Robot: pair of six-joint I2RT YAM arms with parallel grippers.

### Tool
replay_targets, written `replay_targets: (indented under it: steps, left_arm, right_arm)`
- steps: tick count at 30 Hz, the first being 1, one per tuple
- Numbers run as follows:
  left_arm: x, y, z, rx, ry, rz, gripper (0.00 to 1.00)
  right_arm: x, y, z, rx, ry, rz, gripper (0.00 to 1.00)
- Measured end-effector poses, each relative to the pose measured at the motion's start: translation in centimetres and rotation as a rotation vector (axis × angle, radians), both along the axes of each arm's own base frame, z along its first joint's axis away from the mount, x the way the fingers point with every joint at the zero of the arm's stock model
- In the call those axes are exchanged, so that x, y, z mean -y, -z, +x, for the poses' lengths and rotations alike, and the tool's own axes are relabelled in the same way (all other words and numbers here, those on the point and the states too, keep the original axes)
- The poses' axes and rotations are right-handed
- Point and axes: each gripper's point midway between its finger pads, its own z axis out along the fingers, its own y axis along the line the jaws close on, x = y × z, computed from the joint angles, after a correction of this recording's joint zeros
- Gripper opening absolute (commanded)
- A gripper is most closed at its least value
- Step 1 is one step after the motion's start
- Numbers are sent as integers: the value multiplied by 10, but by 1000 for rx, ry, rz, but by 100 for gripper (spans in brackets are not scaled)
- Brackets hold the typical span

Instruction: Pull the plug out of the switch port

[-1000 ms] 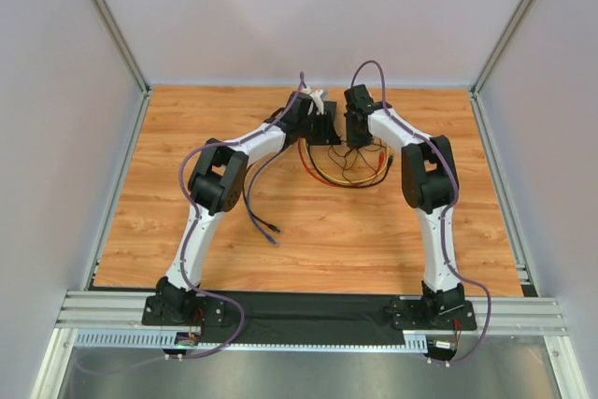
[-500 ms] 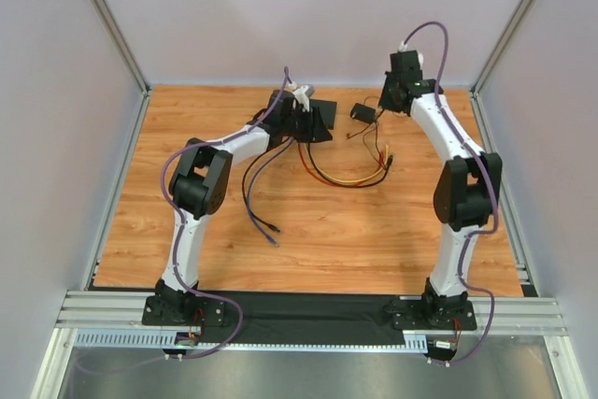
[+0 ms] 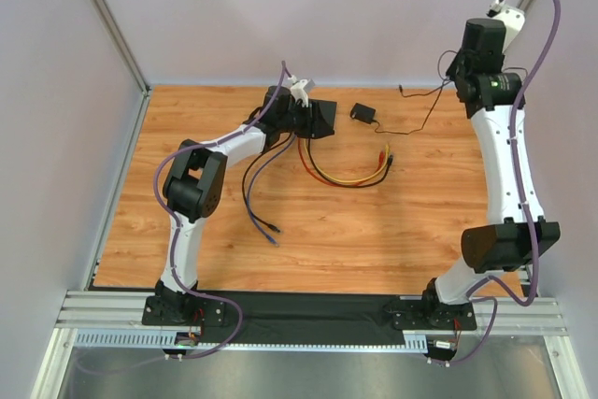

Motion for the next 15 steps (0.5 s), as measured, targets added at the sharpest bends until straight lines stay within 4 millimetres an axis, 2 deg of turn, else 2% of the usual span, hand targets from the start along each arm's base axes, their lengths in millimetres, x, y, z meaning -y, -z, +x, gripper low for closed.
replay_targets:
  steps: [3,10,13,15]
  left_arm:
    - [1,-1,-1,2,6,-6,55]
    - [1,1,-3,-6,15,-12,55]
    - [3,-1,-4,-5,21,-21,55]
    - [3,-1,-4,-6,22,-24,54]
  right_arm:
    - [23,-9,-11,-8,74,-39,0]
    - [89,-4,-38,-83,309,-152,0]
    - [109,-24,-42,-80,401,-213,0]
    - [114,-38,-44,-57,437,-234,0]
